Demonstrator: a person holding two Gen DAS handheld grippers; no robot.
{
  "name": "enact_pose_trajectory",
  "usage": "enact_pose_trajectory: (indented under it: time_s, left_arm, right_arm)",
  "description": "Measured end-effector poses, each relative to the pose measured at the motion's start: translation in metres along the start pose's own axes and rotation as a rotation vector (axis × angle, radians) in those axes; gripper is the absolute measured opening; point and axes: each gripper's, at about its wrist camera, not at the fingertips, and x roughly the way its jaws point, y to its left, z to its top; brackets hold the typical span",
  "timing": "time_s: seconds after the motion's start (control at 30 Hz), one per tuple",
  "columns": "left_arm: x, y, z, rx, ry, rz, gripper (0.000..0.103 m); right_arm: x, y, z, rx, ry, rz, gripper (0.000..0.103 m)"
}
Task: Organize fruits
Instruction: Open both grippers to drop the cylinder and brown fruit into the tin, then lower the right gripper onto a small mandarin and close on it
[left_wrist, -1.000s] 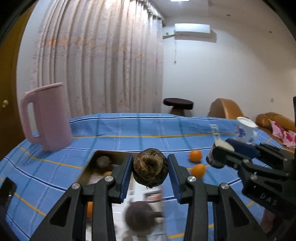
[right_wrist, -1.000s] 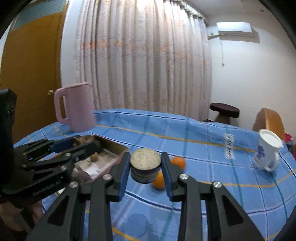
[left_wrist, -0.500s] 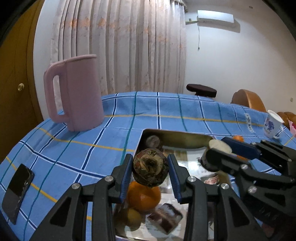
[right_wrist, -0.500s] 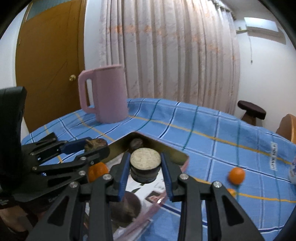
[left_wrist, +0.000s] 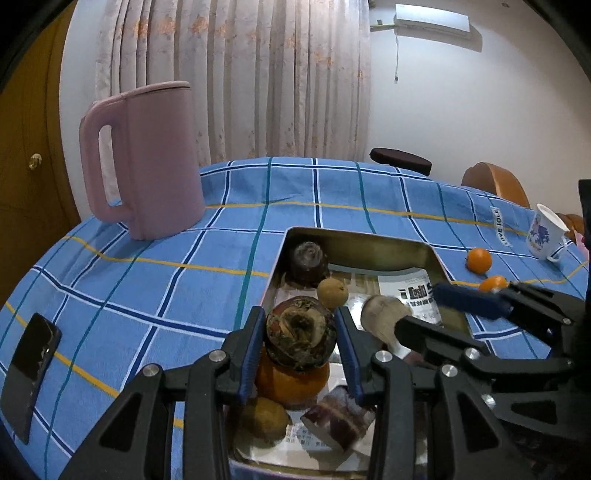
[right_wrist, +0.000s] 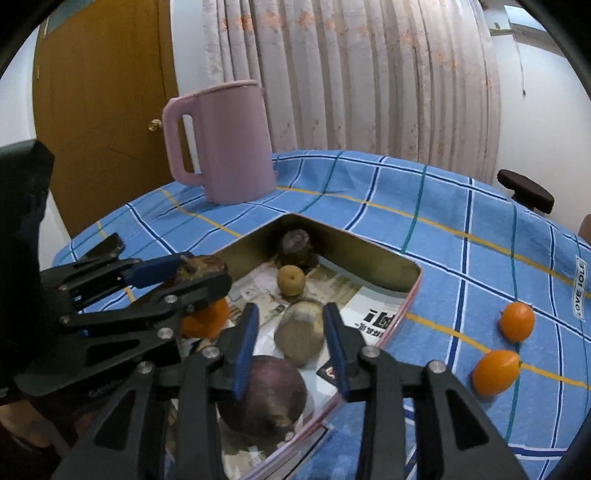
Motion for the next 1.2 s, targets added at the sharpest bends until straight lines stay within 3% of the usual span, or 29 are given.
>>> enact_pose_trajectory:
  time_s: [0.07,0.13,0.23,0.33,0.43,0.63,0.77,0.83,0.9,0.93,1.07,1.2]
  left_arm:
    - [-0.006,-0.001,0.000,0.003,-0.014,0.005,0.055]
    - [-0.013,-0.004,0.001,0.001,-0.037,0.006,0.068]
    - [-0.020,-0.015,0.004,0.015,-0.063,-0.018,0.069]
    - [-0.021,-0.028,0.006,0.026,-0.075,-0.047,0.069]
    - [-0.018,-0.042,0.007,0.045,-0.073,-0.074,0.069]
    - [-0.013,-0.066,0.009,0.092,-0.067,-0.085,0.069]
    - [-0.012,-0.074,0.012,0.101,-0.061,-0.092,0.069]
    - [-0.012,-0.079,0.014,0.107,-0.060,-0.095,0.069]
    - [-0.011,-0.086,0.017,0.119,-0.059,-0.097,0.069]
    - [-0.012,-0.089,0.018,0.123,-0.059,-0.099,0.069]
    - [-0.011,-0.108,0.025,0.147,-0.062,-0.117,0.069]
    - [0.001,-0.137,0.032,0.154,-0.034,-0.157,0.069]
  right_arm:
    - [-0.010,-0.001,-0.002,-0.002,-0.024,0.000,0.064]
    - [-0.022,-0.006,-0.002,0.001,-0.051,-0.025,0.065]
    - [-0.044,-0.021,-0.003,0.028,-0.088,-0.071,0.065]
    - [-0.055,-0.044,-0.006,0.062,-0.077,-0.169,0.067]
    - [-0.057,-0.072,-0.012,0.129,-0.046,-0.269,0.067]
    - [-0.038,-0.106,-0.022,0.203,0.061,-0.334,0.067]
    - [-0.023,-0.114,-0.022,0.224,0.116,-0.313,0.059]
    - [-0.018,-0.117,-0.022,0.223,0.136,-0.308,0.048]
    - [-0.012,-0.122,-0.022,0.231,0.167,-0.278,0.045]
    - [-0.012,-0.124,-0.023,0.239,0.166,-0.256,0.037]
    - [-0.031,-0.130,-0.028,0.240,0.114,-0.284,0.037]
    - [-0.053,-0.157,-0.036,0.278,0.081,-0.379,0.037]
